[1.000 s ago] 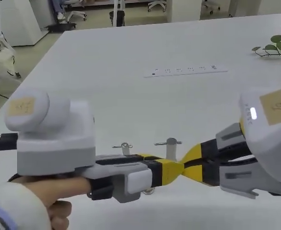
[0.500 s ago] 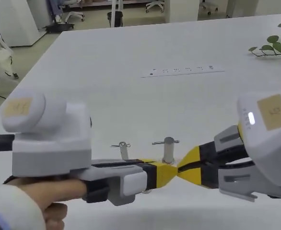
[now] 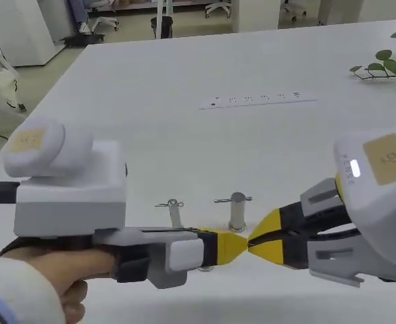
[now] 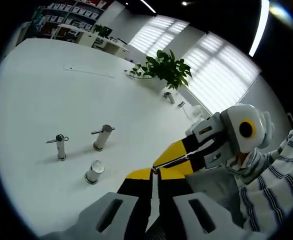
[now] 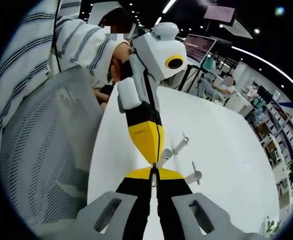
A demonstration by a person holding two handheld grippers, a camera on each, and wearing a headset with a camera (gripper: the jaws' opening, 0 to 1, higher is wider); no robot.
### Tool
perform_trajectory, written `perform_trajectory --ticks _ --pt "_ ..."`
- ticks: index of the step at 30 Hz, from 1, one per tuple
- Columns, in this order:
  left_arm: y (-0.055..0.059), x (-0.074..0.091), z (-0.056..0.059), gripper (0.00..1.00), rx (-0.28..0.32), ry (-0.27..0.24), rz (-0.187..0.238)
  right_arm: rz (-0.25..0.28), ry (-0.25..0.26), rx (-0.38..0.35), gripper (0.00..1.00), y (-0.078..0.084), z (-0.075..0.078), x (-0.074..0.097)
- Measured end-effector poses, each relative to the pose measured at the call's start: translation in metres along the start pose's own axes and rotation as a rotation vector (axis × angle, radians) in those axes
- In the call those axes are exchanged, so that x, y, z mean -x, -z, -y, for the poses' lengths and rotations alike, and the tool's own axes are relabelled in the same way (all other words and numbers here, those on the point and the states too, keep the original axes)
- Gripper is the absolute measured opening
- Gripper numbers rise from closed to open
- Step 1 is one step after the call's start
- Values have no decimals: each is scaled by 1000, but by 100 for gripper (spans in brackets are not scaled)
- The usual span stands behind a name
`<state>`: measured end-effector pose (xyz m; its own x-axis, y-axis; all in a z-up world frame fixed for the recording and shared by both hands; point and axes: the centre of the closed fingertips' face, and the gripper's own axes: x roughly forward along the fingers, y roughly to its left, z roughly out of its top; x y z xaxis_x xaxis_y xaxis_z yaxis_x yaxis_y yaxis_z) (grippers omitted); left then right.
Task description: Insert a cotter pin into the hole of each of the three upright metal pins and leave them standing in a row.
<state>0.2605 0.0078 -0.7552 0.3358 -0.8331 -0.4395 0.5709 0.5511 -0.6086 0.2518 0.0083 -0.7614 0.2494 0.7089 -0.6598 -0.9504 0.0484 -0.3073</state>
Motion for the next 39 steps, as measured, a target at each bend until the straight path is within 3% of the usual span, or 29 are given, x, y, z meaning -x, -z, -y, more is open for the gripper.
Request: perform_trajectory --ticks 5,7,16,23,27,32,34,39 --pt "2 0 1 1 -8 -6 -13 -1 -9 2 3 1 -2 0" --pt "4 0 1 1 1 -4 -24 1 -27 -30 3 2 -4 1" --pt "6 1 2 0 -18 -1 -23 12 -45 -38 4 1 -7 0" --pt "8 6 2 0 -28 3 -27 34 -65 -45 18 0 -10 -1" --pt "7 11 1 0 -82 12 -29 42 -81 -101 22 5 -10 1" --pt "5 17 8 0 -240 66 -18 132 -144 -247 21 1 -15 5" --pt "5 19 11 0 -300 83 -14 145 -151 -254 20 3 -15 5" --pt "7 21 17 0 -386 125 -14 208 -211 -361 16 1 -23 5"
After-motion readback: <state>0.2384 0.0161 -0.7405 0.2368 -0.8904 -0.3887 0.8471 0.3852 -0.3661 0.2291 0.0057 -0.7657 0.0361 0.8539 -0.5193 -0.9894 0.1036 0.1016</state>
